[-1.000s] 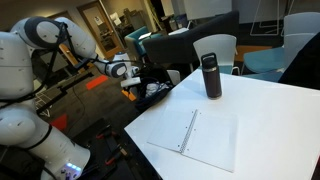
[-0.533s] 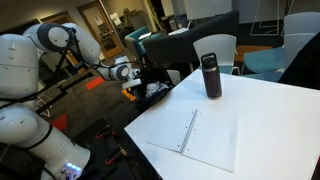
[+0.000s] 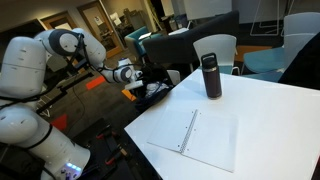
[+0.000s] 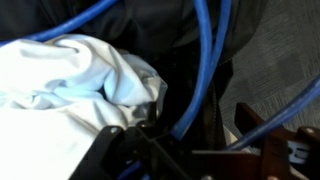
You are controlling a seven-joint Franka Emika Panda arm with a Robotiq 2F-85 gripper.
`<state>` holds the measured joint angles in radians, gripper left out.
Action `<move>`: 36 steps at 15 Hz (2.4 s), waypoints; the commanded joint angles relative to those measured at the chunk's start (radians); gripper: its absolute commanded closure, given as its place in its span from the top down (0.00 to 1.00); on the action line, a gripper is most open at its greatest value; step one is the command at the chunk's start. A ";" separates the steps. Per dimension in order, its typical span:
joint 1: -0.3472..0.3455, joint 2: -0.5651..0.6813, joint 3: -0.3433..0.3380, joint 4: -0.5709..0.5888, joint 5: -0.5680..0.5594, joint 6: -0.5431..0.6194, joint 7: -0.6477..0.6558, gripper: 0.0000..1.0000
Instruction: Pick the cable in the bag and put it on the table
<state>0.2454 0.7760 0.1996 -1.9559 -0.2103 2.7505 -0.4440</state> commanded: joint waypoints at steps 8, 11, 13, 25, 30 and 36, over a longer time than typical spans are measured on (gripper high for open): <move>-0.020 0.010 0.015 0.007 -0.020 -0.011 0.029 0.01; -0.030 -0.067 0.022 -0.073 -0.010 -0.019 0.048 0.03; -0.039 -0.133 0.026 -0.141 -0.004 -0.020 0.071 0.03; -0.181 -0.471 0.118 -0.292 0.281 -0.272 0.049 0.03; -0.262 -0.653 0.128 -0.321 0.614 -0.407 -0.061 0.03; -0.248 -0.920 -0.036 -0.422 0.855 -0.499 -0.106 0.03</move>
<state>-0.0177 0.0078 0.2395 -2.2823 0.5756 2.2850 -0.5435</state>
